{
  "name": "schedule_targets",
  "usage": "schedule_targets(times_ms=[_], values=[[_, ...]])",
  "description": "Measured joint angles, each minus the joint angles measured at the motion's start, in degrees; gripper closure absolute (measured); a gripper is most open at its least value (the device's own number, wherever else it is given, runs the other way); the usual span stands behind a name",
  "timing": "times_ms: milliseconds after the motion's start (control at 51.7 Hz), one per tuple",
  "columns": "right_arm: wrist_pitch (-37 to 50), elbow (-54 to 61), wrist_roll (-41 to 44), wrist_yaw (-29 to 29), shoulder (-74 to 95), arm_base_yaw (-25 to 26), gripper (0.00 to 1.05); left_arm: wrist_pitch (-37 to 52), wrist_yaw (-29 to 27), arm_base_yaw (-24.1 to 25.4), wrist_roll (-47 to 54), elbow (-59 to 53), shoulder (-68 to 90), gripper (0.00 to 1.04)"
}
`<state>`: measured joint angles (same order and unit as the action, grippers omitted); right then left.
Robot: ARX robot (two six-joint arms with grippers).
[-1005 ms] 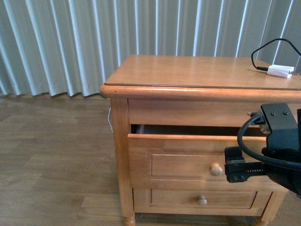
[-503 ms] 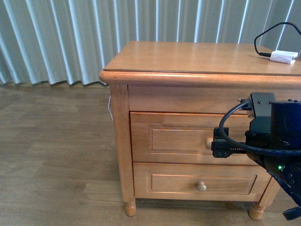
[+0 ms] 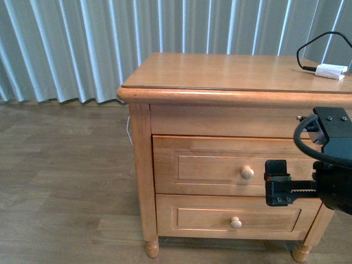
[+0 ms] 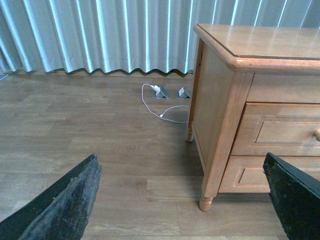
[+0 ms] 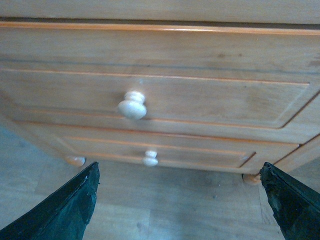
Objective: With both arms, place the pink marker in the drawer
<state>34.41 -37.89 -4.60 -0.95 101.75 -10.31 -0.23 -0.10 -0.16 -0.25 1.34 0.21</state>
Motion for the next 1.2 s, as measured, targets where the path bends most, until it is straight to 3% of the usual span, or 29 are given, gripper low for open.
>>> schedule_targets(times_ms=[271,503,580,793,851,947,1199], values=[[-23.3,8.4,-1.3,-1.0,-34.8,-2.0,0.09,0.0,0.0,0.0,0.0,0.0,0.0,0.06],[-40.3,8.7,-1.8,-4.2,-54.6,-4.6,0.09,0.0,0.0,0.0,0.0,0.0,0.0,0.06],[-43.8,8.7,-1.2,-6.9,-57.9,-5.9,0.09,0.0,0.0,0.0,0.0,0.0,0.0,0.06],[-44.0,8.7,-0.3,-7.7,-59.1,-6.7,0.09,0.0,0.0,0.0,0.0,0.0,0.0,0.06],[-32.2,13.0,1.8,-13.2,-60.7,-7.0,0.18,0.0,0.0,0.0,0.0,0.0,0.0,0.06],[-16.0,20.7,3.4,-13.4,-64.9,-4.7,0.38,0.0,0.0,0.0,0.0,0.0,0.0,0.06],[-14.4,28.6,4.3,-7.8,-72.0,1.2,0.88,0.0,0.0,0.0,0.0,0.0,0.0,0.06]])
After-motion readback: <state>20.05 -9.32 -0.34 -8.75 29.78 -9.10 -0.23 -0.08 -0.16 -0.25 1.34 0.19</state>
